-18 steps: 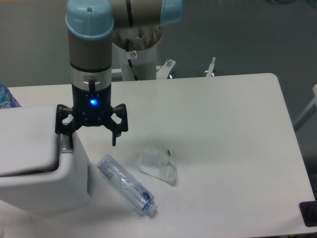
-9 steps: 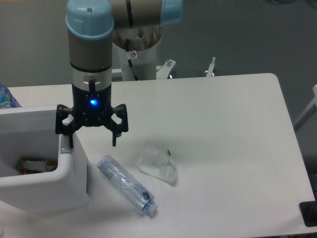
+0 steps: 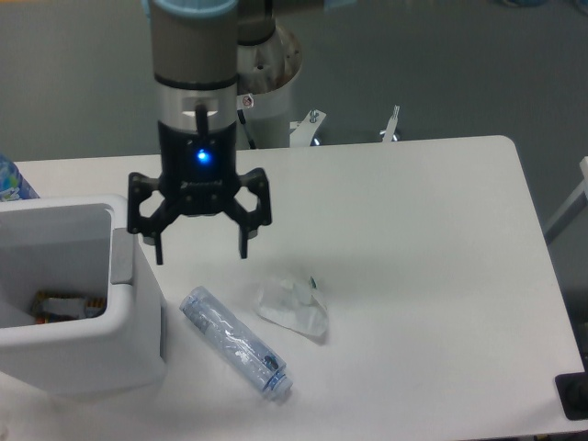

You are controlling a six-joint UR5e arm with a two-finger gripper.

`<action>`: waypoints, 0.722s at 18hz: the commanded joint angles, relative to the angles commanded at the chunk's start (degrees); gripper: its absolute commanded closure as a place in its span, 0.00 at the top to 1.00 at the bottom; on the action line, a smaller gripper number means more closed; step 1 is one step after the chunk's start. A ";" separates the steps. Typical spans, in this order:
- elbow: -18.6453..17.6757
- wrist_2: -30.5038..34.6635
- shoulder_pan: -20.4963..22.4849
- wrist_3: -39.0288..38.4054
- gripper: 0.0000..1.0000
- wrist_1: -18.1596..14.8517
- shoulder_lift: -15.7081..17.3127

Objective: Open the trash can

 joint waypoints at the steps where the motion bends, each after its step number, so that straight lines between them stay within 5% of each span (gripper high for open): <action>1: 0.17 0.00 0.62 0.61 1.00 0.09 -0.09; 6: -1.14 0.35 4.75 16.48 1.00 -0.70 0.00; 13: -5.53 13.26 5.19 34.44 1.00 -1.58 0.26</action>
